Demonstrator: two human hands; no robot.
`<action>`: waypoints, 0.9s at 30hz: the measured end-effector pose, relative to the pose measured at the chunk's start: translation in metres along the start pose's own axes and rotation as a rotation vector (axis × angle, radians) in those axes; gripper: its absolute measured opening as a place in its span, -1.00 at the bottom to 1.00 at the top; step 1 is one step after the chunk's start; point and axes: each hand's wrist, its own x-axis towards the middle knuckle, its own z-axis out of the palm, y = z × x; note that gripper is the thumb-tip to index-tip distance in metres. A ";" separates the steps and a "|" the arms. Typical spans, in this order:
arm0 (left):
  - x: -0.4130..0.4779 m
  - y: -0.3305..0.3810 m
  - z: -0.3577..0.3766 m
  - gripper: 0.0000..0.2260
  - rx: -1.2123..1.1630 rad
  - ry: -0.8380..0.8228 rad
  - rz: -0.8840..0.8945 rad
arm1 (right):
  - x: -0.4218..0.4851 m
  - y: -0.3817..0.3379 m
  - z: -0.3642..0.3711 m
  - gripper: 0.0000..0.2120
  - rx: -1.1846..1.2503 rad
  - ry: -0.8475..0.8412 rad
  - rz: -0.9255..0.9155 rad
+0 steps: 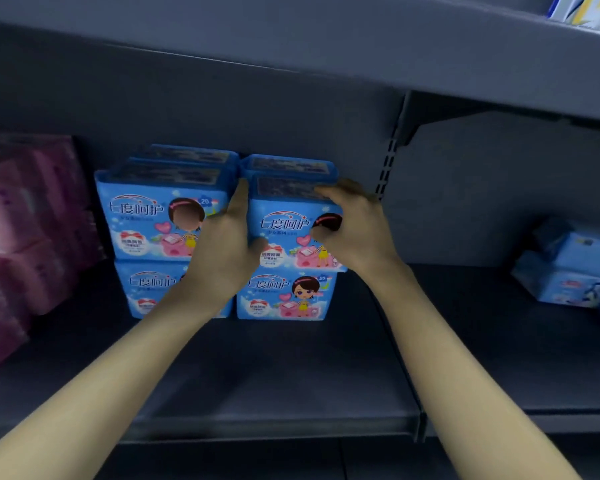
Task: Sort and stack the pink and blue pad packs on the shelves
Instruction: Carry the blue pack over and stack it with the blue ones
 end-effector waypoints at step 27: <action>-0.042 -0.026 0.042 -0.27 0.206 -0.040 0.433 | 0.001 -0.009 0.023 -0.47 -0.042 0.093 0.008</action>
